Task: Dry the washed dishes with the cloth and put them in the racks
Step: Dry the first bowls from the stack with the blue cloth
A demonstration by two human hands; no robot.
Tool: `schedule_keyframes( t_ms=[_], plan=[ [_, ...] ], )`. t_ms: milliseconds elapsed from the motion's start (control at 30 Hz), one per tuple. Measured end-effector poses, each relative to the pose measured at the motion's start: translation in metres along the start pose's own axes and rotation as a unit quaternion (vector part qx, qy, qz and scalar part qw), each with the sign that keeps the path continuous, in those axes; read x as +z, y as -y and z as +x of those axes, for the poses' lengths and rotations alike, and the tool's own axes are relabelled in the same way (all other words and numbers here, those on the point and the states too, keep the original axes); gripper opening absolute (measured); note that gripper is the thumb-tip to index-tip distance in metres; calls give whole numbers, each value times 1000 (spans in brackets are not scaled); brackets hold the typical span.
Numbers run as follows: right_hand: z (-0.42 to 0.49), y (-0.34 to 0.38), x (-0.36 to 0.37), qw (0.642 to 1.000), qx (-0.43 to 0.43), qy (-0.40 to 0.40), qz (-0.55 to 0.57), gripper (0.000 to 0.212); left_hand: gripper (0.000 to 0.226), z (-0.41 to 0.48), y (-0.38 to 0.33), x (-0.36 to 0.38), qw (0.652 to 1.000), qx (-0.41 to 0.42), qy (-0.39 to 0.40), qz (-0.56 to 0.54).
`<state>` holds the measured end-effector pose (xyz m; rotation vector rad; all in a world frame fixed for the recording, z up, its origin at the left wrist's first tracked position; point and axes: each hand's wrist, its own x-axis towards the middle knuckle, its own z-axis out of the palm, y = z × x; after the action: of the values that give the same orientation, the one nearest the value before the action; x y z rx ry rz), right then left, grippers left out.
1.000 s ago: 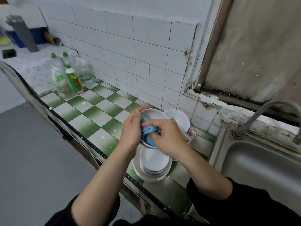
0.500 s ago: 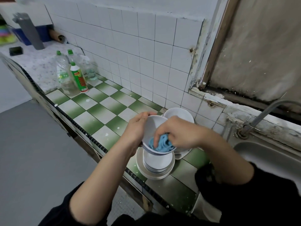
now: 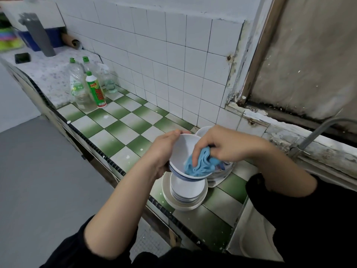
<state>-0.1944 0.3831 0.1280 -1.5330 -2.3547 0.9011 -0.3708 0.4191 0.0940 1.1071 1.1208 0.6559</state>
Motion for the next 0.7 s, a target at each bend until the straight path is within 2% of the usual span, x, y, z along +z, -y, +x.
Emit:
schedule_keyframes(
  t_ms=[67,133,200,233,300,333,400,467,533,567,633,700],
  plan=[
    [3,-3,-3,993,-12,-100,60,56,32,0,0,5,1000,2,13,-21],
    [9,-5,8,986,-24,-163,29,58,32,0,-2,8,1000,2,14,-23],
    [11,-2,22,989,-22,-141,-50,55,33,3,-3,7,1000,0,-1,-11],
    [9,2,24,993,-10,-96,-73,54,33,5,-3,5,1000,1,-13,-1],
    [1,10,17,997,1,-1,-76,52,33,6,-2,2,1000,-2,-20,13],
    [-3,11,10,998,4,21,-61,52,33,5,-1,2,1000,-13,-9,3],
    [-9,13,-1,1000,15,-9,-3,48,32,3,1,5,998,-49,20,-33],
    [-7,13,-2,991,26,-121,47,42,30,2,3,9,995,-75,33,-55],
    [1,13,10,974,48,-219,29,34,27,5,5,11,994,-78,24,-68],
    [5,15,20,972,59,-225,10,30,27,7,6,13,994,-72,21,-81],
    [11,18,36,979,81,-185,2,24,28,9,7,16,994,-57,10,-95],
    [13,20,44,974,111,-167,108,18,28,9,9,17,993,-50,-2,-104]
  ],
)
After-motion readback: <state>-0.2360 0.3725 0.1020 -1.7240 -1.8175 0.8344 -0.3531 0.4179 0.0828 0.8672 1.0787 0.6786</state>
